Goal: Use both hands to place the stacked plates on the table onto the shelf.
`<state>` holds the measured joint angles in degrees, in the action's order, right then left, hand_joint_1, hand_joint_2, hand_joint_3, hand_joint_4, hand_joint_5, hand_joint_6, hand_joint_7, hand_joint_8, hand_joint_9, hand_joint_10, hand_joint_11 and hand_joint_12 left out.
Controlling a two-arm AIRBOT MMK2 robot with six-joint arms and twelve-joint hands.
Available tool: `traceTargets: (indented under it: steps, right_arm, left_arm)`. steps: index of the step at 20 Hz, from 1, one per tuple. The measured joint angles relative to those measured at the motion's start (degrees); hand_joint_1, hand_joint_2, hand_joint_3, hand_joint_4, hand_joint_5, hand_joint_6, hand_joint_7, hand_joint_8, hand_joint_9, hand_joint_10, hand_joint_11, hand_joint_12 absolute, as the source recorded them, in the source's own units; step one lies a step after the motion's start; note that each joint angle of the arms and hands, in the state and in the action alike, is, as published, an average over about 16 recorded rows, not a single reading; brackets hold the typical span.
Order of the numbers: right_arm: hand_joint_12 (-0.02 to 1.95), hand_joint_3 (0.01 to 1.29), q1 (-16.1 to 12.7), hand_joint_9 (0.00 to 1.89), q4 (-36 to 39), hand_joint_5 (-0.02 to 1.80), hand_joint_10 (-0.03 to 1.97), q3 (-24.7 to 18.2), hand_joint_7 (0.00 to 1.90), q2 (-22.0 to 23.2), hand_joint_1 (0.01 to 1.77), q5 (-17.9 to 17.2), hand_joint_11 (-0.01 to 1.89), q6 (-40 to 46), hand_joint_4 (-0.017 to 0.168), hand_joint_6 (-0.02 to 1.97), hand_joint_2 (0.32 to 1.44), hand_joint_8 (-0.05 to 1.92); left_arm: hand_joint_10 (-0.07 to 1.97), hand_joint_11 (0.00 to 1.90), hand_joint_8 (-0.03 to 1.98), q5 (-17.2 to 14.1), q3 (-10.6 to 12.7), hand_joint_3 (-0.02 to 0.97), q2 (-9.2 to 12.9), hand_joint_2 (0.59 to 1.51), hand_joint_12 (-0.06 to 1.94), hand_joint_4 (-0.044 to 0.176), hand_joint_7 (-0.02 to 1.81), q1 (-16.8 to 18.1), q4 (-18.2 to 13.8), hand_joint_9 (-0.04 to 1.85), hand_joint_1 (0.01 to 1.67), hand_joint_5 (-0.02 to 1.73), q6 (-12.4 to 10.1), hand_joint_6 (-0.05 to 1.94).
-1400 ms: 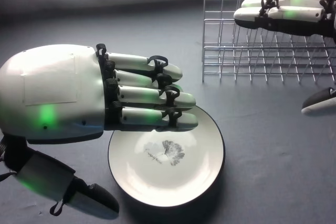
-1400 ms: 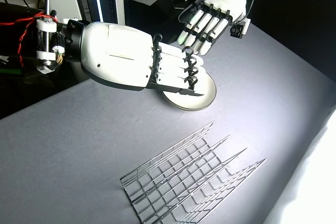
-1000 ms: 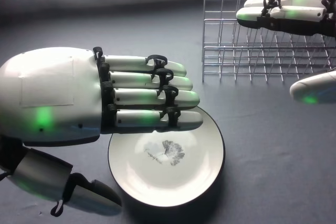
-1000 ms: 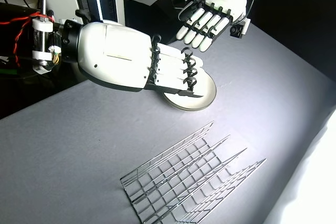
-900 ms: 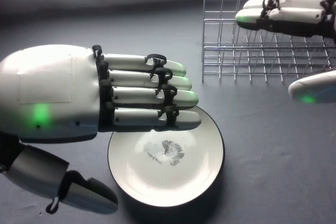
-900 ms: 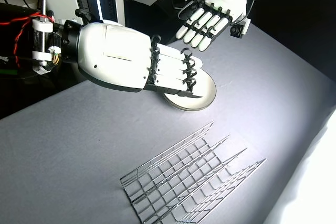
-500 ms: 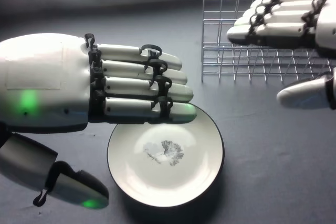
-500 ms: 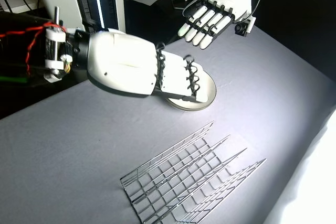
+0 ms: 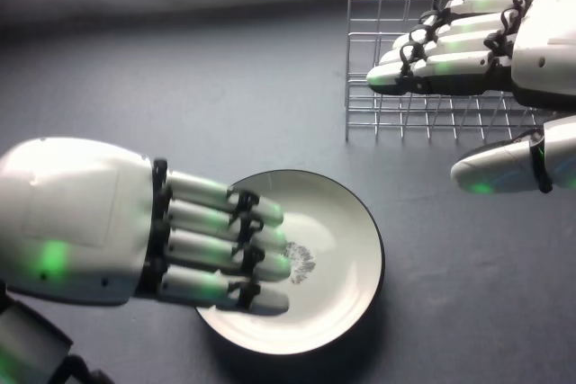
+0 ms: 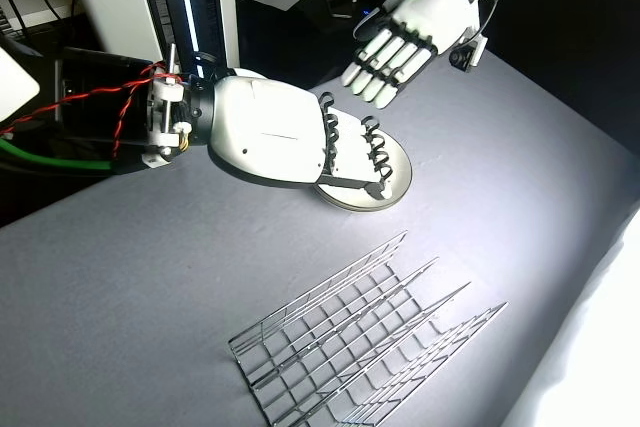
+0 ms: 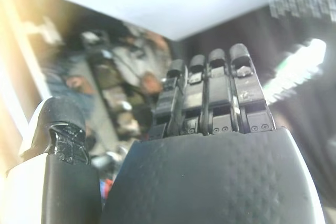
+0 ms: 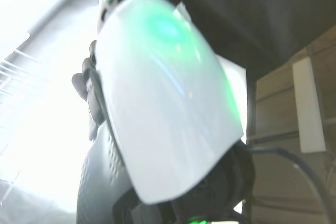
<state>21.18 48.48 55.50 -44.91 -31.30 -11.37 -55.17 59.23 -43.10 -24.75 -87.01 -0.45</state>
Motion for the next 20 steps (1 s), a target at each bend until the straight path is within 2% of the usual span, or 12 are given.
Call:
traceTargets:
  steps: [8,15,20]
  right_arm:
    - [0.56,0.01,0.47,0.18,0.01,0.17,0.01,0.47,0.19,-0.15,0.14,-0.40,0.02,-0.30,-0.001,0.01,1.27,0.01]
    - [0.55,0.01,0.85,0.18,0.05,0.18,0.01,0.53,0.19,0.07,0.14,-0.74,0.02,-0.62,-0.002,0.01,1.27,0.01]
    - [0.56,0.01,0.95,0.19,0.06,0.18,0.01,0.55,0.20,0.27,0.08,-0.91,0.02,-0.80,-0.002,0.01,1.28,0.01]
  left_arm:
    - [0.00,0.02,0.00,4.41,1.93,0.007,-3.59,1.179,0.13,-0.002,0.05,-3.55,-5.51,0.05,0.02,0.06,-0.19,0.00]
    - [0.00,0.03,0.00,8.03,5.35,0.007,-7.05,1.179,0.13,0.001,0.06,-5.36,-7.58,0.06,0.02,0.07,0.27,0.00]
    - [0.00,0.03,0.00,9.21,7.54,0.007,-8.38,1.174,0.13,0.001,0.06,-6.49,-8.39,0.06,0.02,0.07,0.54,0.00]
